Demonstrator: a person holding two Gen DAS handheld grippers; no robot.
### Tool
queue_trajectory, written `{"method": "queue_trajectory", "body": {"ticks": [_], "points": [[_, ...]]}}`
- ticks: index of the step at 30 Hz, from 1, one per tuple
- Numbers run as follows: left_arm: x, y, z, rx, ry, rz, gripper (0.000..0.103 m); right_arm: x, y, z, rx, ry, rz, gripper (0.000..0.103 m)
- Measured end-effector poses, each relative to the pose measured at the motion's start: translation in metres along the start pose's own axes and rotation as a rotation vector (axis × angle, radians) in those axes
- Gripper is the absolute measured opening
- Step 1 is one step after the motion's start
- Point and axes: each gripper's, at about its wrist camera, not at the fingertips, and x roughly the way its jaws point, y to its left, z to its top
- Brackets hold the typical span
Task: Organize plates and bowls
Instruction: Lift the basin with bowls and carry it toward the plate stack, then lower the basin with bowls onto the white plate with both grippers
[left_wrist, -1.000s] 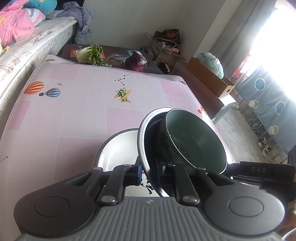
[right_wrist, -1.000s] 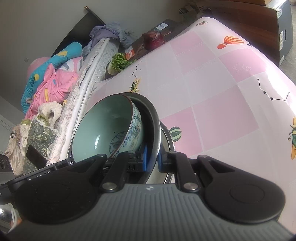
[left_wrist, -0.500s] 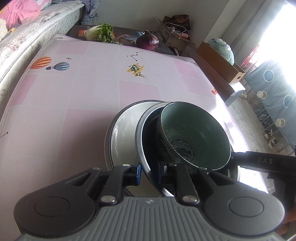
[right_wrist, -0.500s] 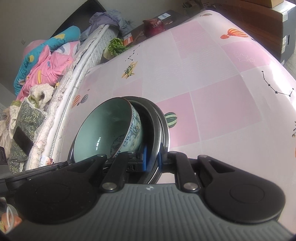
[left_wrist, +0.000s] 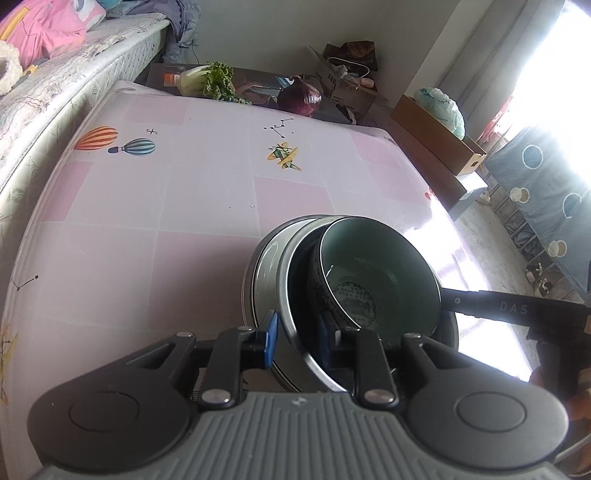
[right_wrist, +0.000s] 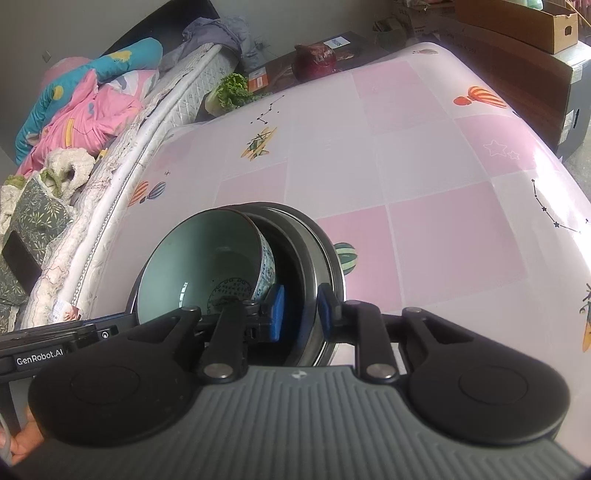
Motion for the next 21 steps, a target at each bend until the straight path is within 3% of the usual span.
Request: {"method": "queue_trajectory", "body": {"ticks": [1,3,7,12,16,21], "points": [[-0.001,0.000,0.000,0.002,-0.007,0.004,0.023,-0.003,-0.001,0.001,-0.008,-0.022,-0.018,0.037],[-0.004,0.001,-0.001,0.008,-0.024,0.015,0.023,-0.009,-0.004,0.001,-0.007,-0.047,-0.016,0.042],[-0.005,0.003,-0.004,0.013,-0.042,0.046,0.028,-0.010,-0.017,-0.002,0.060,-0.043,0.047,0.042],[-0.002,0.012,-0.007,-0.023,-0.016,0.026,0.039,-0.012,-0.045,-0.014,0.231,-0.055,0.176,0.043],[-0.001,0.020,-0.008,-0.047,0.009,0.010,0.052,-0.027,-0.065,-0.028,0.318,-0.110,0.194,0.043],[0.007,0.031,-0.012,-0.110,0.064,-0.066,0.055,-0.032,-0.092,-0.058,0.419,-0.089,0.197,0.045]]}}
